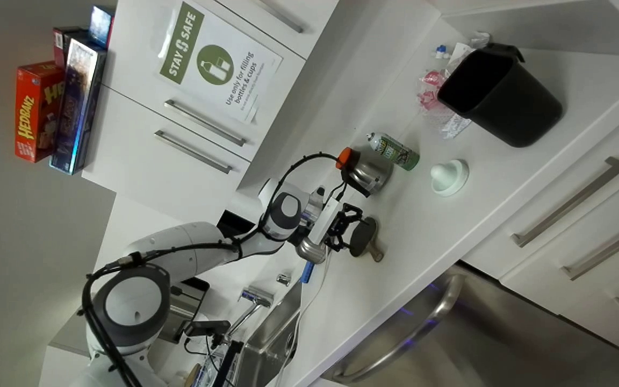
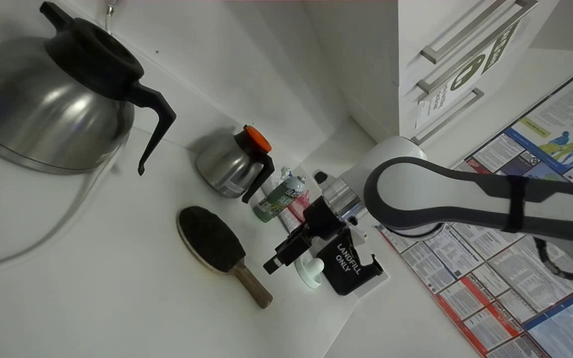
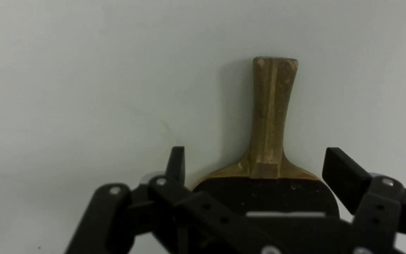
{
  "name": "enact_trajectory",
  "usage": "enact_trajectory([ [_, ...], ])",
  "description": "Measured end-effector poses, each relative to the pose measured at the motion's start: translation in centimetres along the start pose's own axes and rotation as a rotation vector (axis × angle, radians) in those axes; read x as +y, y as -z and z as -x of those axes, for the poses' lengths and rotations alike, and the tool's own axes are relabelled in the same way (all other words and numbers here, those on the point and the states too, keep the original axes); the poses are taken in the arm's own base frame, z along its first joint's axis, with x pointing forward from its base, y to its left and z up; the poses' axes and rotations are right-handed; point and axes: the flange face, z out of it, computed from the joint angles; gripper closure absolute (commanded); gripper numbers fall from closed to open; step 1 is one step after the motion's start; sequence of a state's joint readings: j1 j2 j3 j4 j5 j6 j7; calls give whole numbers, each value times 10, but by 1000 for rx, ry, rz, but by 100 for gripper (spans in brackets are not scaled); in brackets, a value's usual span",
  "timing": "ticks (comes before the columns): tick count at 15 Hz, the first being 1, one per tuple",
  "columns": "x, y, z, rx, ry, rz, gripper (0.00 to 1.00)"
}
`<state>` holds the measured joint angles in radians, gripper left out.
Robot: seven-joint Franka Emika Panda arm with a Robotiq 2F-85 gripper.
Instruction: Move the black paddle to the left
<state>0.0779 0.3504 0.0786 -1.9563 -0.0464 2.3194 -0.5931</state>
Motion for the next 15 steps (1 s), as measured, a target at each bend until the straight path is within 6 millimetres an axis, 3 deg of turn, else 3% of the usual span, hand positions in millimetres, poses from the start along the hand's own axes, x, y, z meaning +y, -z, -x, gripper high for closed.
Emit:
enact_trajectory([
  [5, 12, -41, -12, -23, -7, -38, 0],
  [6, 13, -49, -12, -30, -8, -45, 25],
  [7, 13, -54, -12, -36, -8, -52, 28],
  [9, 11, -62, -13, -42, -6, -62, 43],
  [15, 16, -54, -17, -30, -6, -49, 88],
])
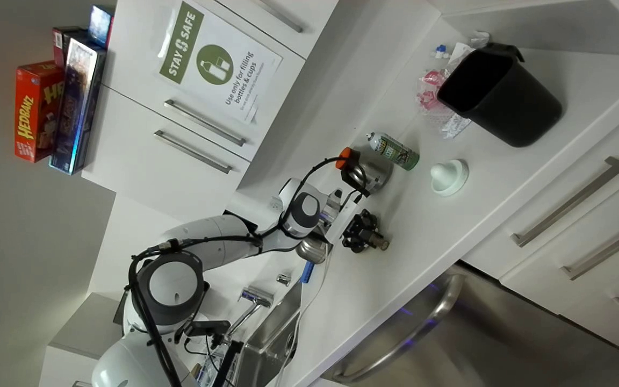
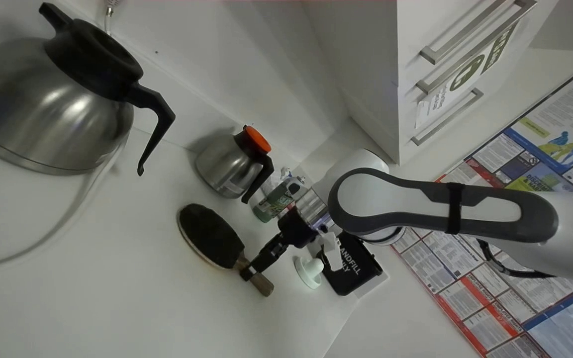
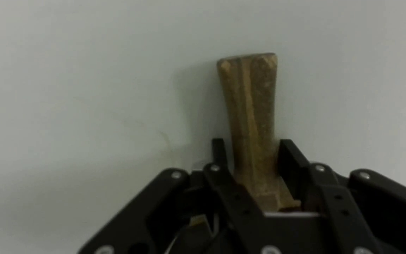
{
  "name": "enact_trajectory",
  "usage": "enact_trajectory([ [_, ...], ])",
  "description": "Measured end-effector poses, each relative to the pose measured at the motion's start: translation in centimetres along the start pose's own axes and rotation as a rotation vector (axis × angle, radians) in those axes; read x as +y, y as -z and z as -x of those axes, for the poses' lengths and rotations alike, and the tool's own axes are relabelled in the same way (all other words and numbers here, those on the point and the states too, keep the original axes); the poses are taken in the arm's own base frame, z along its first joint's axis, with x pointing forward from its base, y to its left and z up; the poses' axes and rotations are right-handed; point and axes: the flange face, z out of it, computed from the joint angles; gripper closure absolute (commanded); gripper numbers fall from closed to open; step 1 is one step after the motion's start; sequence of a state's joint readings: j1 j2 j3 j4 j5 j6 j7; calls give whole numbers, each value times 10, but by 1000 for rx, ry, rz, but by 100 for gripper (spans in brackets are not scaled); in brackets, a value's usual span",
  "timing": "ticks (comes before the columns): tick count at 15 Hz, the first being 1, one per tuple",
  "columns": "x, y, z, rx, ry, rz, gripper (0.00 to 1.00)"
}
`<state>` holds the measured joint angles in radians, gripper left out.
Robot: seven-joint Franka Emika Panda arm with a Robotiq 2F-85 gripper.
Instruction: Move the black paddle to the left
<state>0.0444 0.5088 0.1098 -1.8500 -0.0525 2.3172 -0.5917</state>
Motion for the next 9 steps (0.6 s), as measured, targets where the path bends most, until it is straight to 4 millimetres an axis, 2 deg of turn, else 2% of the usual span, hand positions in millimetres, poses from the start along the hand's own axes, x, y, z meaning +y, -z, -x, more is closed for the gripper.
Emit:
enact_trajectory([
  [1, 0, 0, -1, 1, 1, 0, 94],
  [5, -10, 3, -8, 9, 12, -3, 92],
  [7, -26, 14, -19, 29, 38, 2, 92],
  [9, -49, 37, -29, 62, 48, 18, 92],
])
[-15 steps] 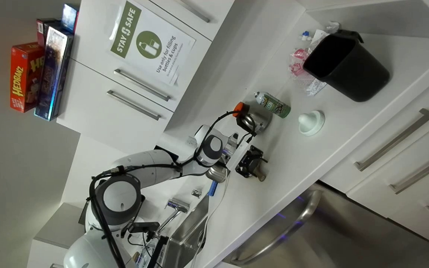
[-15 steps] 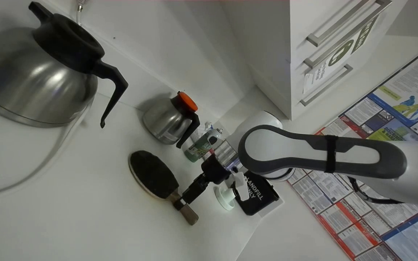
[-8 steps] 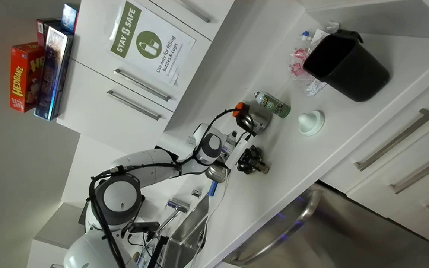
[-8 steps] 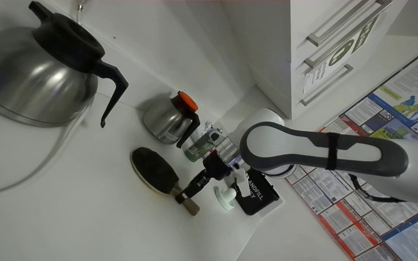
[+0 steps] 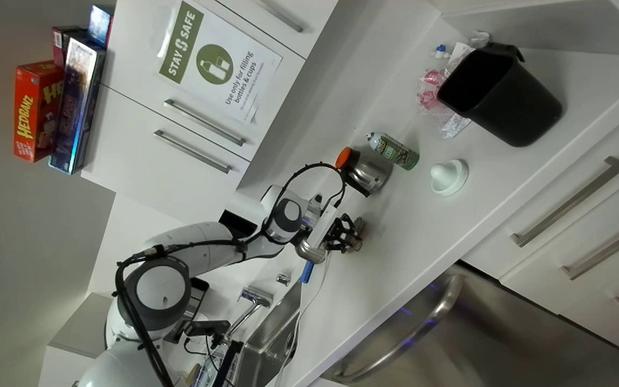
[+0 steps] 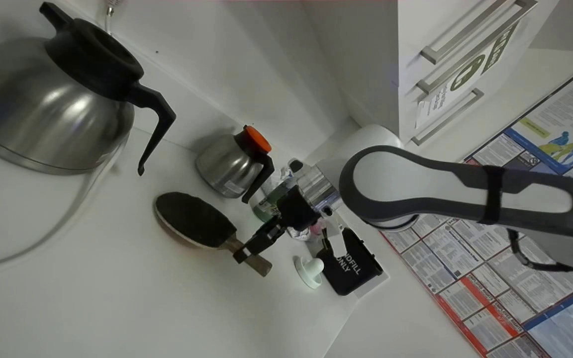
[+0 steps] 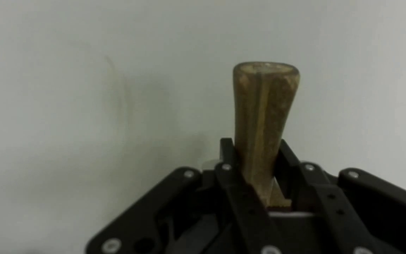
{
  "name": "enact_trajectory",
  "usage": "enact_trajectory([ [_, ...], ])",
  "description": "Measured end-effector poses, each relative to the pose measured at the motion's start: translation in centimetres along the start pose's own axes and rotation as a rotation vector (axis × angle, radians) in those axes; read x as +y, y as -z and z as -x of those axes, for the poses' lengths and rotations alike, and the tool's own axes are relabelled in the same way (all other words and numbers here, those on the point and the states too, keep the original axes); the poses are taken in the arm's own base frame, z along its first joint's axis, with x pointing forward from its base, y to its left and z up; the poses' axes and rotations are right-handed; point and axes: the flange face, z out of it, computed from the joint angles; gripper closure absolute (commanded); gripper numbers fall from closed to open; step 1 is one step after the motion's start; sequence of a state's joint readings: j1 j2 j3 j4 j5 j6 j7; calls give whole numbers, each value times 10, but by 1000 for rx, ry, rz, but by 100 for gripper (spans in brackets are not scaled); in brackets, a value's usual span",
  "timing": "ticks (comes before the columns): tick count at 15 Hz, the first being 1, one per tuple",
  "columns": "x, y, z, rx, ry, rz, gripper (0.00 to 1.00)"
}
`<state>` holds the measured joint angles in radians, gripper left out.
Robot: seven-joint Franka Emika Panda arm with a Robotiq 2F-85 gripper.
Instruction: Move the black paddle to the left
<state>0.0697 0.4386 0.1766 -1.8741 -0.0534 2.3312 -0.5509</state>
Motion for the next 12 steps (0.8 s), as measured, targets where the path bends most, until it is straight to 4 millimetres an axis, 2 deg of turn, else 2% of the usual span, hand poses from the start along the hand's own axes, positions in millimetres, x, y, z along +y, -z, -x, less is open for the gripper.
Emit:
enact_trajectory([
  [3, -35, 44, -11, 58, -44, 41, 92],
  [6, -63, 78, -7, 113, -136, 80, 92],
  [9, -82, 92, 2, 152, -237, 111, 92],
  [12, -88, 94, 6, 202, -358, 153, 92],
])
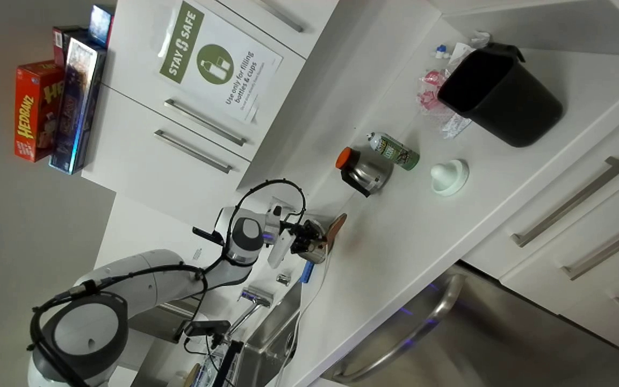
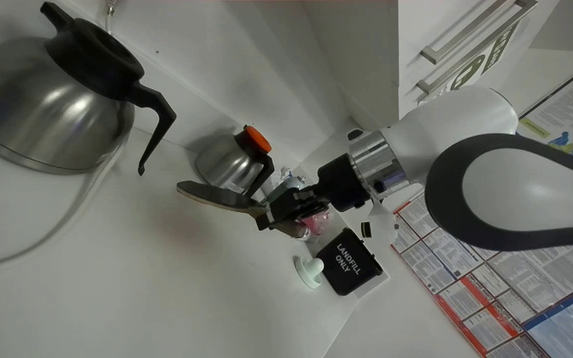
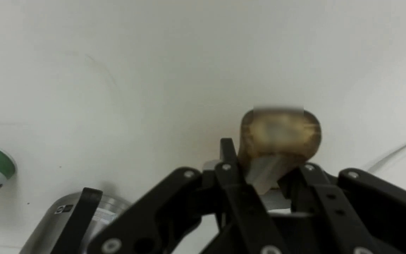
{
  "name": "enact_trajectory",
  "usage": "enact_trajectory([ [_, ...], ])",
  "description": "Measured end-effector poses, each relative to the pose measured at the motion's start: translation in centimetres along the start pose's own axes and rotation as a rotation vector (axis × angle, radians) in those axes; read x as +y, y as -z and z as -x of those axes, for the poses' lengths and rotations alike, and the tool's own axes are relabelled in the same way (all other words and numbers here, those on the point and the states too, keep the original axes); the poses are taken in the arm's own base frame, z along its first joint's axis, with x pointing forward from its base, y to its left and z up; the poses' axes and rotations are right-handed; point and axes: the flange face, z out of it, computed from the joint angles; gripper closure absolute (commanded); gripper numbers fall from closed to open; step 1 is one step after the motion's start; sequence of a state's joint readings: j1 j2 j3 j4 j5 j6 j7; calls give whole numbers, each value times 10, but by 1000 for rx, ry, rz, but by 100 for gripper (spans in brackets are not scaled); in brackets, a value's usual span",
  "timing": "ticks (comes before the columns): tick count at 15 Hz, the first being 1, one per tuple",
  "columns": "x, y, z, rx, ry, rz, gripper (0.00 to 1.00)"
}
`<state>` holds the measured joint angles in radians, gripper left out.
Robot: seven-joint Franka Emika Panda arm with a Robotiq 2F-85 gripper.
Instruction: Move the black paddle to the left
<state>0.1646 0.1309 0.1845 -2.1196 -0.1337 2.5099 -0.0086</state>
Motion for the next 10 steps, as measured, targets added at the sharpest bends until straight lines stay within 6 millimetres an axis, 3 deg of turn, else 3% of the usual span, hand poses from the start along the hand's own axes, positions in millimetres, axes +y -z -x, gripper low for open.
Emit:
enact_trajectory([
  [6, -11, -3, -1, 51, -302, 89, 92],
  [10, -29, -8, -16, 99, -502, 139, 92],
])
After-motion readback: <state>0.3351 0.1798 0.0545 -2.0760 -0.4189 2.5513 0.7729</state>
